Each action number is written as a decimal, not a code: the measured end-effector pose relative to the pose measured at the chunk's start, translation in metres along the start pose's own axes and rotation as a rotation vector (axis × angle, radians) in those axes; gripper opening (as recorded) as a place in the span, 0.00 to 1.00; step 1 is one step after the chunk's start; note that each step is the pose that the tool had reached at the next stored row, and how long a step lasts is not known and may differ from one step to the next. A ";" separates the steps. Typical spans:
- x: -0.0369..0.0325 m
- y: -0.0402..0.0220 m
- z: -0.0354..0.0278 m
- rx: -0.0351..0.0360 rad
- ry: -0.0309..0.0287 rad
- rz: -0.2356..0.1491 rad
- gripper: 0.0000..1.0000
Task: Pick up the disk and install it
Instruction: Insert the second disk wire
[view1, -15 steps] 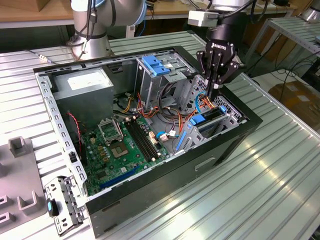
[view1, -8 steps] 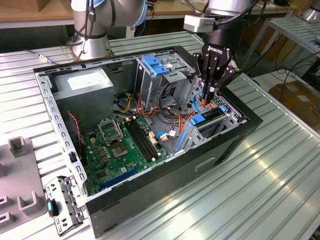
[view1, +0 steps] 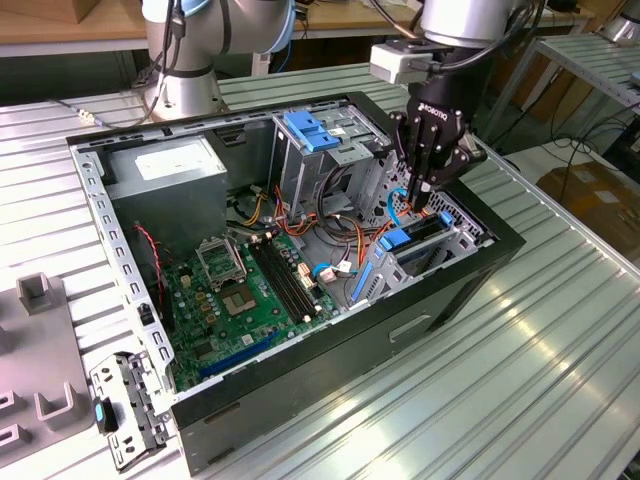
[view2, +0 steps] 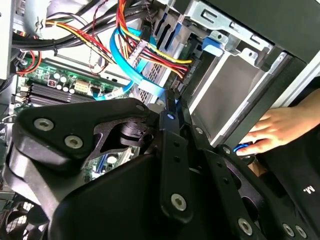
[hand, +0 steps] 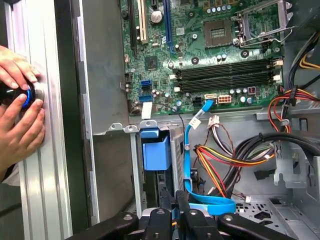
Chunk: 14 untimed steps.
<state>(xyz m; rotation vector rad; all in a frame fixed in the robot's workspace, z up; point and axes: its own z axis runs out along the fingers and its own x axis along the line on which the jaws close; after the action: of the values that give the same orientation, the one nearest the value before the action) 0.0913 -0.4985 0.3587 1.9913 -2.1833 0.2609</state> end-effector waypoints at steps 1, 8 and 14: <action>0.0006 0.0014 0.0005 0.0031 -0.0012 0.001 0.16; 0.0047 0.0095 0.0046 0.0414 -0.0094 0.010 0.16; 0.0047 0.0095 0.0048 0.0424 -0.0096 0.009 0.16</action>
<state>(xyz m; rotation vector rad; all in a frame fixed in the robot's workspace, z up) 0.0813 -0.5033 0.3551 2.0088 -2.2115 0.3021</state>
